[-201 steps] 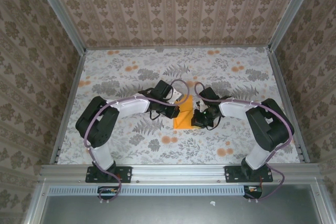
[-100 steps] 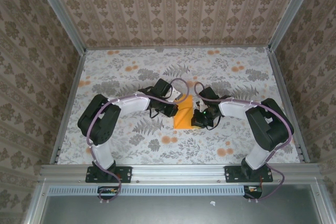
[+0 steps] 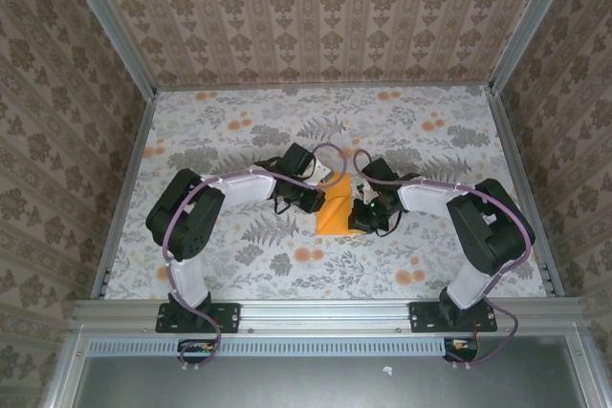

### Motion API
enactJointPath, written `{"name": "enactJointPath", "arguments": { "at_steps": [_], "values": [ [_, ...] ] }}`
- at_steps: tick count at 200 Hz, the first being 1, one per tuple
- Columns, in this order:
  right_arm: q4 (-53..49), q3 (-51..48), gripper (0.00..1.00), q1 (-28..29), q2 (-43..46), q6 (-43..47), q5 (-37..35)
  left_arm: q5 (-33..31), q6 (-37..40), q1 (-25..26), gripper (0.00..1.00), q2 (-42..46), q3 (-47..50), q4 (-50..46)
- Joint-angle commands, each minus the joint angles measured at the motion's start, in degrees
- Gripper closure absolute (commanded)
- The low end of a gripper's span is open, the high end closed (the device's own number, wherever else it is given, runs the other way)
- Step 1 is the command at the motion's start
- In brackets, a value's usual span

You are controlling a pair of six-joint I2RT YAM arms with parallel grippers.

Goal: Fold a paper plane with a square sheet of paper (fold left side to right side)
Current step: Fold the triangle a second time at the center of the table.

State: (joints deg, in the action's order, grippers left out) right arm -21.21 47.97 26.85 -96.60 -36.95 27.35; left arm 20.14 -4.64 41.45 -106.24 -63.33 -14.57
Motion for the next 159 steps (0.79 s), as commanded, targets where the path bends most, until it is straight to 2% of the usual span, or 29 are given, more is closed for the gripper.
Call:
{"name": "enactJointPath", "arguments": {
  "at_steps": [1,159],
  "values": [
    [-3.58,0.11,0.93,0.48,-1.86,1.09,-2.10,-0.01,1.88,-0.59,1.00,-1.25,-1.71,-0.46],
    [-3.99,0.46,0.93,0.57,-2.28,1.23,-2.04,0.52,2.44,-0.59,1.00,-2.81,-2.54,-0.09]
  ]
}}
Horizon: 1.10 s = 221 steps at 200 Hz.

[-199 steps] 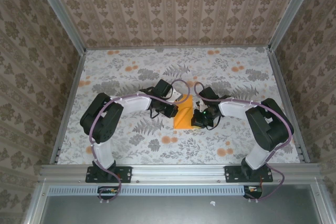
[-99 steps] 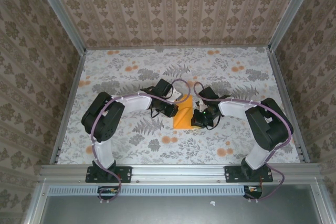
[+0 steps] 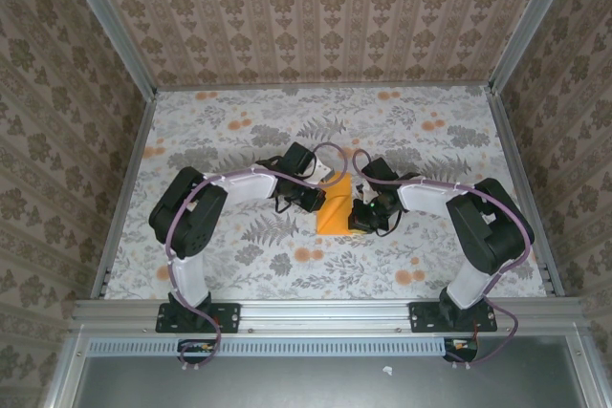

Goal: Fold a paper plane with a square sheet of paper (fold left side to right side)
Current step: Fold the triangle a second time at the center of the table.

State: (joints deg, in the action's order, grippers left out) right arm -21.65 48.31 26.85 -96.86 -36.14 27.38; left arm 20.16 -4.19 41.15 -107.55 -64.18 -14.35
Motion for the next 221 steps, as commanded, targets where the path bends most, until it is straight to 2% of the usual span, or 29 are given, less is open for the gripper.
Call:
{"name": "enactJointPath", "arguments": {
  "at_steps": [1,121,153,196,221],
  "values": [
    [-3.52,0.11,0.93,0.57,-2.02,0.44,-2.06,0.49,1.94,-0.28,1.00,-1.51,-1.71,-0.32],
    [-3.53,0.29,0.93,0.56,-2.59,0.55,-1.93,0.86,2.44,0.07,1.00,-3.06,-2.22,-0.54],
    [-1.54,-0.06,0.92,0.27,0.30,0.46,-0.82,0.24,3.07,0.30,1.00,-3.68,-2.34,-1.80],
    [5.14,-1.93,0.90,-3.01,8.25,-2.25,4.18,-0.80,3.39,0.85,1.00,-3.31,-1.50,-2.41],
    [14.30,-2.92,0.91,-3.65,7.20,-7.87,7.00,-1.00,3.24,0.99,1.00,-3.11,-1.21,-2.26]
  ]
}}
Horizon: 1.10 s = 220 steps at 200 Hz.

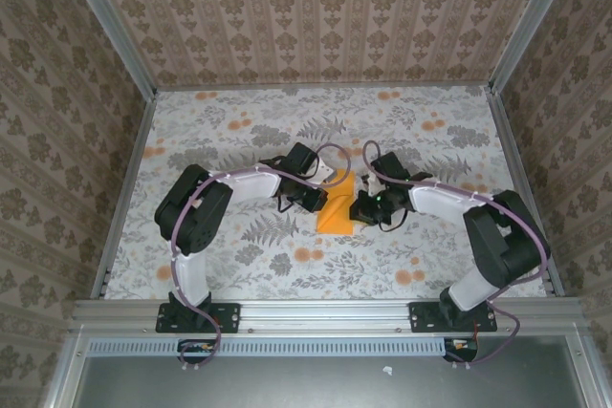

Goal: Fold a paper plane with a square sheet of paper (fold left side to right side)
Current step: Fold the triangle a second time at the center of the table.

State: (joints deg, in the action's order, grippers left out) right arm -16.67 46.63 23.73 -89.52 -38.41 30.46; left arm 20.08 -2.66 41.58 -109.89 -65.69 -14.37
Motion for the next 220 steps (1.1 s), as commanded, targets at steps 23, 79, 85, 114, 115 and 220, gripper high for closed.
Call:
{"name": "enactJointPath", "arguments": {
  "at_steps": [23,79,85,114,115,220],
  "values": [
    [17.34,0.10,0.94,-0.18,-4.93,-10.88,5.59,-1.31,1.75,0.82,1.00,-0.68,0.40,-2.37],
    [18.39,6.52,0.95,1.73,-13.08,-11.63,4.01,-1.69,1.78,1.27,1.00,-1.03,0.38,-2.23],
    [18.26,6.80,0.95,1.85,-13.46,-11.62,3.90,-1.72,1.85,1.28,1.00,-1.03,0.36,-2.24],
    [18.16,6.42,0.95,2.03,-14.33,-11.43,2.71,-1.95,1.86,1.53,1.00,-1.12,0.26,-2.28],
    [18.12,6.45,0.95,2.03,-14.43,-11.42,2.62,-1.96,1.82,1.55,1.00,-1.12,0.28,-2.31],
    [8.80,6.76,0.95,2.11,-15.15,-5.90,-1.63,-2.50,2.16,1.72,1.00,-1.43,-0.06,-3.00]
  ]
}}
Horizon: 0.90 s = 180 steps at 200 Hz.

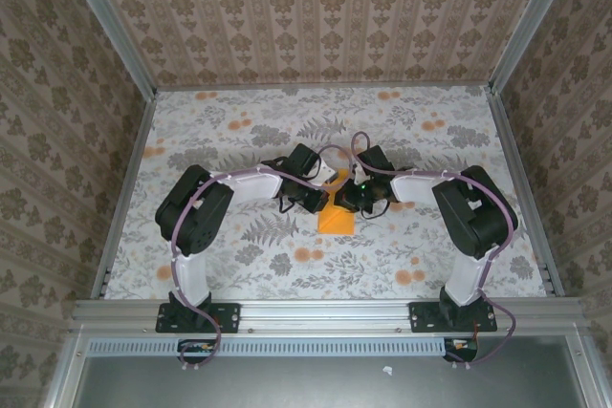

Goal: Fold a paper plane with a square sheet of paper (fold left side to right side)
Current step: Fold the triangle a second time at the center of the table.

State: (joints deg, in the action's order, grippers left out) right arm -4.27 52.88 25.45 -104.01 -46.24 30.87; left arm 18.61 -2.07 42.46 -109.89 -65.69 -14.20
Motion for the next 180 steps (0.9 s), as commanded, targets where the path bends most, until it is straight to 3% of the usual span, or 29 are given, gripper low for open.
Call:
{"name": "enactJointPath", "arguments": {
  "at_steps": [1,107,154,180],
  "values": [
    [-3.61,0.49,0.95,0.43,-0.67,1.98,-2.09,-1.03,1.60,0.86,1.00,-1.45,-0.10,-3.19],
    [-9.48,0.21,0.96,0.39,-2.70,3.35,-5.91,-0.46,0.03,0.83,1.00,0.39,-1.07,-3.04],
    [-9.60,-0.11,0.96,0.39,-3.11,3.17,-6.09,2.29,-4.87,-3.25,0.78,9.73,1.22,-2.74],
    [-9.17,0.04,0.96,0.38,-3.21,3.33,-5.75,5.67,-7.50,-4.82,0.77,15.52,5.49,-1.92]
  ]
}}
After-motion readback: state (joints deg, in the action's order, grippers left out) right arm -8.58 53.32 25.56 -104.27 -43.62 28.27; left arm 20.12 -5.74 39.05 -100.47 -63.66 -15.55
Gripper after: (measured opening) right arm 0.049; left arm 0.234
